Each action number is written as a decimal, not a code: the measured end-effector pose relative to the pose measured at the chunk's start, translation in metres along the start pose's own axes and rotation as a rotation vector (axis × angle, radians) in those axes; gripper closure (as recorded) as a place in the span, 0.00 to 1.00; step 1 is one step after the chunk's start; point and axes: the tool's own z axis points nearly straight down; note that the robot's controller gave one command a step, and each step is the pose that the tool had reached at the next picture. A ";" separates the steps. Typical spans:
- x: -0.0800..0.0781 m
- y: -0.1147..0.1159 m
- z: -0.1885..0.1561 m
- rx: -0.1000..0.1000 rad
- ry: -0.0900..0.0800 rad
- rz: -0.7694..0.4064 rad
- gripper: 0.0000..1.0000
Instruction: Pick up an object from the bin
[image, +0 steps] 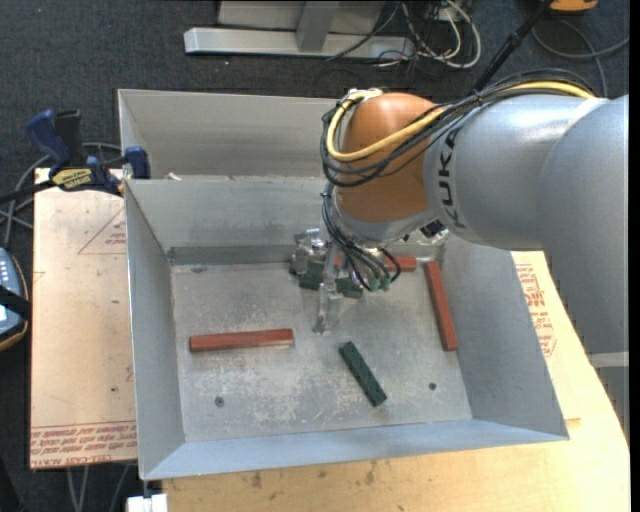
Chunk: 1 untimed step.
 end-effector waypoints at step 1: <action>0.005 0.050 0.072 -0.001 0.003 0.011 0.00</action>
Offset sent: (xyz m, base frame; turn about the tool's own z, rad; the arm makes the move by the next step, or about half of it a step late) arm -0.0092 0.0444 -0.0672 0.0168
